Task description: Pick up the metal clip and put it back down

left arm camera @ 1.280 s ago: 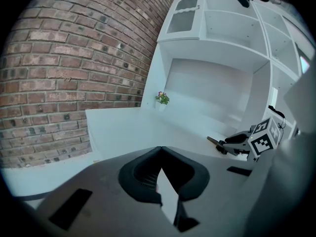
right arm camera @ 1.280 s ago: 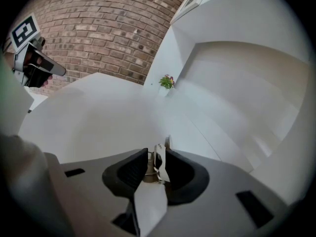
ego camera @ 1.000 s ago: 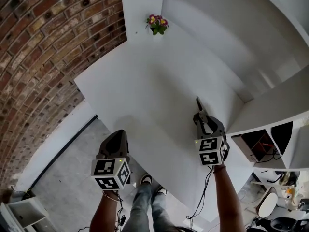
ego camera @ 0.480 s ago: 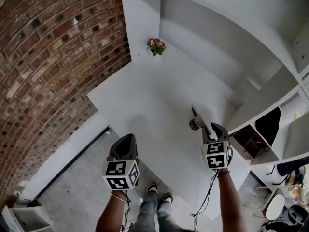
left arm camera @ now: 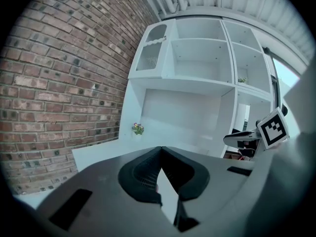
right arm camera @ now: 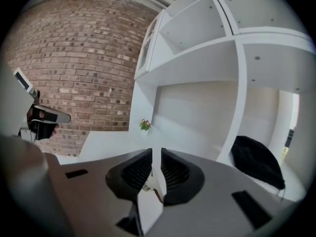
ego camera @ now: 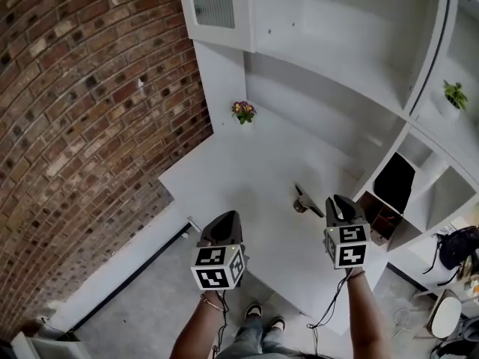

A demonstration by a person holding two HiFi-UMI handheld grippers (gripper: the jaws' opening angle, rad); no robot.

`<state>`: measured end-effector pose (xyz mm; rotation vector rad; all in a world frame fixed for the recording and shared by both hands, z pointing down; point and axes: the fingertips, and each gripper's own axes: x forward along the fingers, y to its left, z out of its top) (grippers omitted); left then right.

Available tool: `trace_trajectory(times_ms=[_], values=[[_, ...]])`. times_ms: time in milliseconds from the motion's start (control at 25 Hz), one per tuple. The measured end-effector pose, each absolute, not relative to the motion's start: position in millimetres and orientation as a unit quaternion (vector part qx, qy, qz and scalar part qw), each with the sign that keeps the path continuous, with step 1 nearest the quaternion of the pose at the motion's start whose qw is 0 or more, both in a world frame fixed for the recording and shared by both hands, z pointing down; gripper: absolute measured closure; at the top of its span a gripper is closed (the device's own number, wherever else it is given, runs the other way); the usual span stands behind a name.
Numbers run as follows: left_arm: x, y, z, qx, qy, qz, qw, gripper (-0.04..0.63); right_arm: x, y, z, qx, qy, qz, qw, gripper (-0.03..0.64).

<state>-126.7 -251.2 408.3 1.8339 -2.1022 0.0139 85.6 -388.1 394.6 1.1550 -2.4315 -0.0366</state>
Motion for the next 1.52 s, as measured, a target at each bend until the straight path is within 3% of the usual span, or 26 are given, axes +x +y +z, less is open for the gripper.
trace_trajectory(times_ms=[400,800,1520], values=[[-91.2,-270.6,354.3,0.691,-0.711,-0.004,0.128,0.594,135.0,-355.1,334.8,0.489,-0.863,0.011,0.125,0.603],[-72.0,-276.0,340.8,0.705,-0.701,-0.014,0.104,0.594,193.5,-322.0,330.0,0.540,-0.839,0.058,0.043,0.615],[-37.2,-285.3,349.4,0.721,-0.682,-0.022,0.119,0.594,244.5,-306.8,341.6,0.586,-0.806,0.064,0.053,0.617]])
